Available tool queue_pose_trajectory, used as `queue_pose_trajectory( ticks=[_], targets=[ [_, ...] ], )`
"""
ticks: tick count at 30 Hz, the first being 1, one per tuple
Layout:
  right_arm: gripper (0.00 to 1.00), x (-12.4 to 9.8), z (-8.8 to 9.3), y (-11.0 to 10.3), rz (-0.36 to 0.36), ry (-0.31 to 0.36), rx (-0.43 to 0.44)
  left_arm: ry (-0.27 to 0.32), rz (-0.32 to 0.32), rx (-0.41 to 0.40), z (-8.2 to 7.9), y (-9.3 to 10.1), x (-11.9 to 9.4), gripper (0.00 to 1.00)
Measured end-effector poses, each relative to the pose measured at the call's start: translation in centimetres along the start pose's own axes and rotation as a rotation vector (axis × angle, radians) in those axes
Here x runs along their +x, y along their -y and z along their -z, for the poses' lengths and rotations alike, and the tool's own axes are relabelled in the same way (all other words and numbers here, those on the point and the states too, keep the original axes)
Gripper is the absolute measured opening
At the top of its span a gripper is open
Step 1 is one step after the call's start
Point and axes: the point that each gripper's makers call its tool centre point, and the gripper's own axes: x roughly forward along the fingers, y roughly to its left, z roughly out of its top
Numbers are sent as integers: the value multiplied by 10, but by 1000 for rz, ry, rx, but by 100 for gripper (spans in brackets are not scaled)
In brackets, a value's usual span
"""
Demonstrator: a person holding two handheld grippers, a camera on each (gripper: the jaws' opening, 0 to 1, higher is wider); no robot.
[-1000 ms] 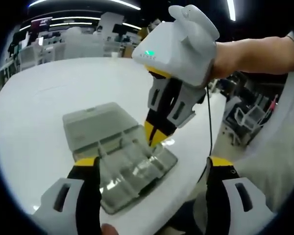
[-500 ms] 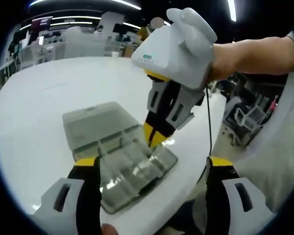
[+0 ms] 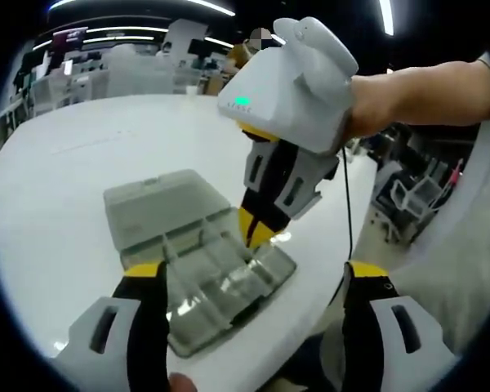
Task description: Insert the divider into the dual guide fixture by aligning both edges with the guide slots and pushing it downward to the bottom, including one-sided entry, uneven engagement, binding, and posture correction.
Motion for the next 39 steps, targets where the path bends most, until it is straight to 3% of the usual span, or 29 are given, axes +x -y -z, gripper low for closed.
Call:
queue_pose_trajectory(
  ticks=[39],
  targets=[
    [0, 7, 1, 0, 3, -5, 13, -12, -3, 0, 1, -4, -1, 87]
  ],
)
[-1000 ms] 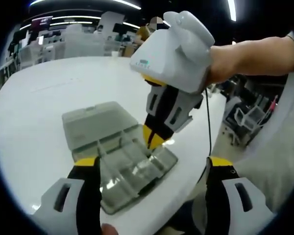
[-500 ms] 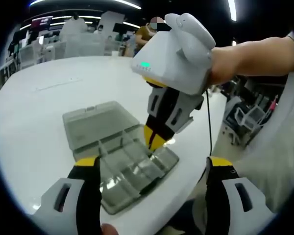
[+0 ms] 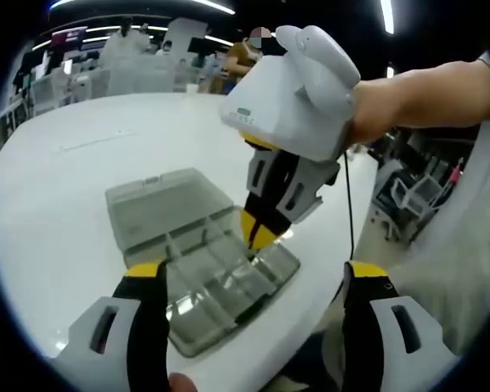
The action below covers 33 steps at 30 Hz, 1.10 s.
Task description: Insert the divider into the dual guide fixture by aligning both edges with the guide slots and pushing it downward to the bottom, including one-sided entry, uneven engagement, binding, and posture correction.
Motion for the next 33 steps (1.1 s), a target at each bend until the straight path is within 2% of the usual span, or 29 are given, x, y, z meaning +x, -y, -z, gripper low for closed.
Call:
queue_pose_trajectory(
  ticks=[33],
  targets=[
    [0, 0, 0, -1, 17, -3, -9, -1, 3, 6, 0, 3, 3, 86]
  ],
)
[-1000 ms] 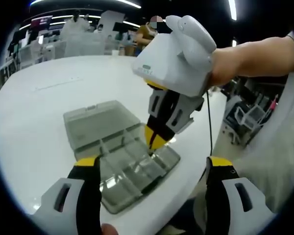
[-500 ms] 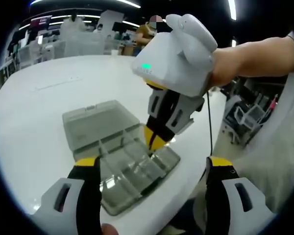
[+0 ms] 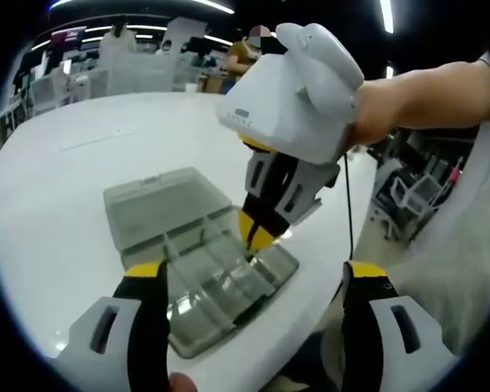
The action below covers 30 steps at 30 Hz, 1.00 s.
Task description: Insert the divider into the dual guide fixture by aligning both edges with the guide slots and pushing it downward to the bottom, including one-sided entry, uneven engagement, binding, and posture correction.
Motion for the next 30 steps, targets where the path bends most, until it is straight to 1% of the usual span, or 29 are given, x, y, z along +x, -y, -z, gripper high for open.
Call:
queue_pose_trajectory(
  ticks=[9, 30],
  targets=[
    [0, 0, 0, 0, 12, -2, -4, -3, -8, -1, 1, 0, -2, 84],
    [0, -1, -2, -2, 29, -2, -25, -5, -18, 7, 5, 5, -9, 83]
  ],
)
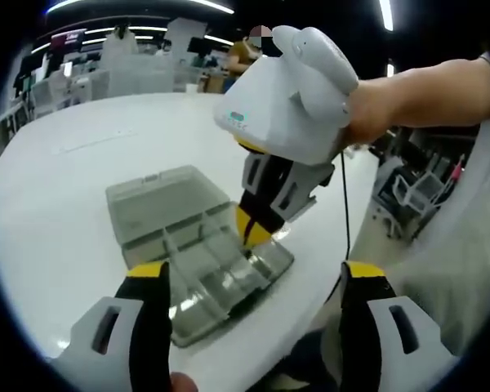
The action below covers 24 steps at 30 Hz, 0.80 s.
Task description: Insert the divider into the dual guide fixture by aligning both edges with the guide slots and pushing it downward to the bottom, including one-sided entry, uneven engagement, binding, and posture correction.
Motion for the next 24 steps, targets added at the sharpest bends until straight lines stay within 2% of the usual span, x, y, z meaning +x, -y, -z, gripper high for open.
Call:
queue_pose_trajectory(
  ticks=[24],
  targets=[
    [0, 0, 1, 1, -5, -3, -1, -11, -7, 4, 7, 2, -6, 83]
  ],
)
